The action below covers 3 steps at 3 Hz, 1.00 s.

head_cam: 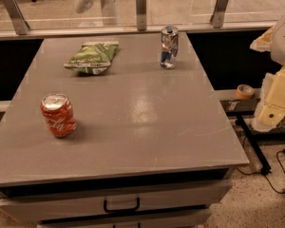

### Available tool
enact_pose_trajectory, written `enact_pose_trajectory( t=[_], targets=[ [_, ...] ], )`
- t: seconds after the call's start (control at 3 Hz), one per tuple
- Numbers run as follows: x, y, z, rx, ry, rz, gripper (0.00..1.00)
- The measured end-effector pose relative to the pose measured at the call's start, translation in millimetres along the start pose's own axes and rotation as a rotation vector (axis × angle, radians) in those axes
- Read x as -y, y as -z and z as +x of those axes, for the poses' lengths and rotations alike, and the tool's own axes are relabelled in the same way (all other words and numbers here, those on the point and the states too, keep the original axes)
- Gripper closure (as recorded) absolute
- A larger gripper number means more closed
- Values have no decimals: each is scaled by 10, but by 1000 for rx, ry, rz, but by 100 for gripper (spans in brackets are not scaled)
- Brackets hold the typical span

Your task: Pick green jalapeno chip bag

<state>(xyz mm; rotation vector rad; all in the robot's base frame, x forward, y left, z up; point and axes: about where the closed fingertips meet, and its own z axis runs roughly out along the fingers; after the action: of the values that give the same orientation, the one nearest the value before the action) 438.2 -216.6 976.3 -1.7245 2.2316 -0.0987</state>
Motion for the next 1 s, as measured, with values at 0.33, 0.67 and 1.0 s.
enact_pose_trajectory(
  t=[0.33,0.67,1.0],
  targets=[
    [0,0,0,0,0,0,0],
    [48,-10,-75,76,-32,-1,0],
    [130,-261,-666,250,-8,-36,0]
  ],
)
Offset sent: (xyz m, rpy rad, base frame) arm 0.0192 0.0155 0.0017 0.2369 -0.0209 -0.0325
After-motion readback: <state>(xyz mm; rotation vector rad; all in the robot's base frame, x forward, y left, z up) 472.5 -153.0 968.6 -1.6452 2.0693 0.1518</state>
